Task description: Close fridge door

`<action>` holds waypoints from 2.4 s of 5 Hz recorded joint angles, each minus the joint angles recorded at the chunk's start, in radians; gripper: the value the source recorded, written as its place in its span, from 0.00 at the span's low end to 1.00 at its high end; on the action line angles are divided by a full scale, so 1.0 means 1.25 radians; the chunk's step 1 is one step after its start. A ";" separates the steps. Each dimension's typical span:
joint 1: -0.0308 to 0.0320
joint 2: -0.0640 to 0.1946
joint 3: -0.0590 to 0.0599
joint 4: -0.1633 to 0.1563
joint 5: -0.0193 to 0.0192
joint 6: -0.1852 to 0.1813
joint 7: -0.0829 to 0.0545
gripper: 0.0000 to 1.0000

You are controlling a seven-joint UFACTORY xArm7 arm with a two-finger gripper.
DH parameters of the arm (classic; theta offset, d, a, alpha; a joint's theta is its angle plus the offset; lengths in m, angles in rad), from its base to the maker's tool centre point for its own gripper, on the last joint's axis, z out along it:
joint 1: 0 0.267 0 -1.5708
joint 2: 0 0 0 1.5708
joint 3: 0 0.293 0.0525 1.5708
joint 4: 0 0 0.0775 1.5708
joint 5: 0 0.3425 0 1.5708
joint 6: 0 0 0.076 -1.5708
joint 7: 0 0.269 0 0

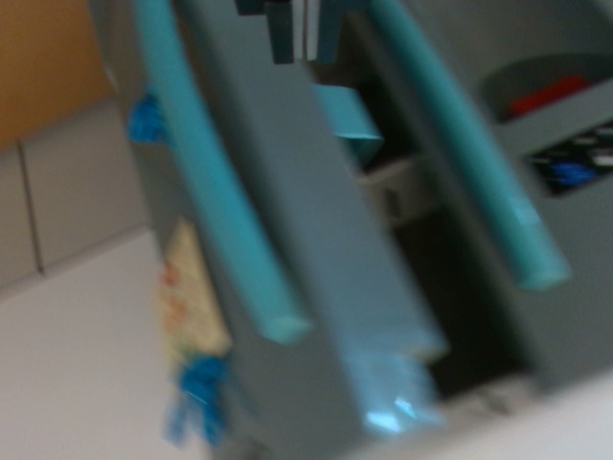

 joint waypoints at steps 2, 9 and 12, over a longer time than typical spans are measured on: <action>0.0000 0.041 -0.040 0.009 0.0000 0.000 0.000 1.00; 0.0000 0.354 -0.074 0.180 0.0000 -0.005 0.000 1.00; 0.0000 0.412 -0.074 0.211 0.0000 -0.010 0.000 1.00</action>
